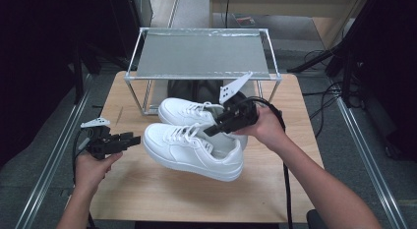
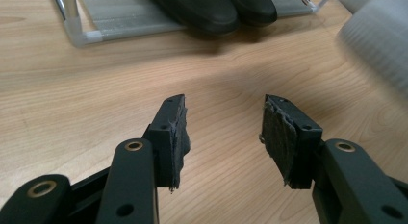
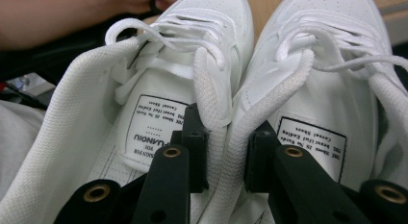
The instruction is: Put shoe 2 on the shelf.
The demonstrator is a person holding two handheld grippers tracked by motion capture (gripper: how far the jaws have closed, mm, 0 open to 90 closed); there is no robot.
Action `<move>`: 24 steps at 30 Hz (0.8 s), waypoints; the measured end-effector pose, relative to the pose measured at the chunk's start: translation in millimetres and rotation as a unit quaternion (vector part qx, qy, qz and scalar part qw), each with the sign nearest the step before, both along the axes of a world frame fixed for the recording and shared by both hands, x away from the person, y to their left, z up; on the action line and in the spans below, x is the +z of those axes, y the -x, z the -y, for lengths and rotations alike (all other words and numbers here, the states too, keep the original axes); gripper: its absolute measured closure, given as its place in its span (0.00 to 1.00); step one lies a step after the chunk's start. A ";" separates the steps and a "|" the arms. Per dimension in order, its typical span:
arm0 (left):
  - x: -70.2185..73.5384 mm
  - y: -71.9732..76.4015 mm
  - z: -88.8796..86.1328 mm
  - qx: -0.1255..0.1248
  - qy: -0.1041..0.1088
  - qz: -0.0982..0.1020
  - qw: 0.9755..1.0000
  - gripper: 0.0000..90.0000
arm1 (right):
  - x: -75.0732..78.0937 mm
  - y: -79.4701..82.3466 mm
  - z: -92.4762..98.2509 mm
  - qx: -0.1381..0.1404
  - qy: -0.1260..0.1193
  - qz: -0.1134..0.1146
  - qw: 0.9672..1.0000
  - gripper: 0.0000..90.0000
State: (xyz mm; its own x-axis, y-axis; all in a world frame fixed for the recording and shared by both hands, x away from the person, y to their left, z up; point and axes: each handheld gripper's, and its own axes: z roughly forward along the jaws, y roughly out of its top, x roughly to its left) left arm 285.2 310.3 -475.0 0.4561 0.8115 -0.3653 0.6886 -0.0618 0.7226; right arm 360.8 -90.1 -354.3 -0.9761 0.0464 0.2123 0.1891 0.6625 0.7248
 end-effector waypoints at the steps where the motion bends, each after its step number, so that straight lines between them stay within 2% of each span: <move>1: -0.3 0.5 -1.2 0.001 0.000 -0.001 1.000 0.58 | 5.0 -1.0 -1.9 0.002 -0.003 0.003 1.000 0.85; 4: -1.3 0.9 -2.5 0.001 0.002 -0.002 1.000 0.58 | 27.8 -4.9 -9.7 0.005 -0.014 0.012 1.000 0.85; 7: -2.3 1.4 -3.2 0.002 0.005 -0.003 1.000 0.59 | 47.9 -7.7 -14.5 -0.011 -0.020 0.009 1.000 0.86; 8: -2.6 1.5 -3.5 0.000 0.005 -0.004 1.000 0.59 | 54.9 -10.5 -15.7 -0.019 -0.023 0.002 1.000 0.86; 11: -2.7 1.6 -3.9 -0.001 0.008 -0.007 1.000 0.59 | 75.9 -18.5 -18.2 -0.040 -0.035 0.005 0.999 0.86; 14: -3.0 1.5 -2.8 -0.002 0.008 -0.007 1.000 0.59 | 96.8 -28.9 -20.6 -0.077 -0.044 0.018 0.996 0.86; 16: -3.2 1.1 -2.1 -0.003 0.006 -0.004 1.000 0.59 | 107.8 -39.3 -21.3 -0.106 -0.049 0.021 0.993 0.86; 17: -3.1 0.8 -1.7 -0.003 0.007 -0.004 1.000 0.59 | 112.6 -46.5 -21.0 -0.124 -0.053 0.015 0.991 0.86; 18: -2.8 0.8 -1.4 -0.004 0.007 -0.004 1.000 0.60 | 117.2 -52.9 -21.1 -0.137 -0.055 0.022 0.989 0.86; 20: -2.7 0.4 -0.7 -0.006 0.010 -0.004 1.000 0.60 | 125.6 -65.7 -20.5 -0.174 -0.060 0.019 0.983 0.86; 21: -2.6 0.3 -0.4 -0.008 0.008 -0.004 1.000 0.60 | 129.3 -71.5 -20.7 -0.189 -0.060 0.027 0.980 0.86; 22: -2.7 0.2 0.3 -0.008 0.009 -0.005 1.000 0.60 | 132.4 -77.3 -20.8 -0.203 -0.061 0.026 0.977 0.86; 23: -3.0 -0.2 1.2 -0.007 0.011 -0.007 1.000 0.60 | 135.8 -81.9 -21.8 -0.215 -0.056 0.041 0.974 0.86; 24: -3.3 -0.6 1.7 -0.008 0.011 -0.006 1.000 0.60 | 139.4 -89.3 -22.0 -0.233 -0.055 0.040 0.970 0.86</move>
State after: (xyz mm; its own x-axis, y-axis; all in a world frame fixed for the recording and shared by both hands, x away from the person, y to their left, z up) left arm 285.9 308.6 -478.3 0.4639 0.7964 -0.3879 0.6959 -0.0566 0.7160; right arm 450.1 -68.1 -215.0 -0.8680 0.4681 0.1660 0.3904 0.4363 0.8107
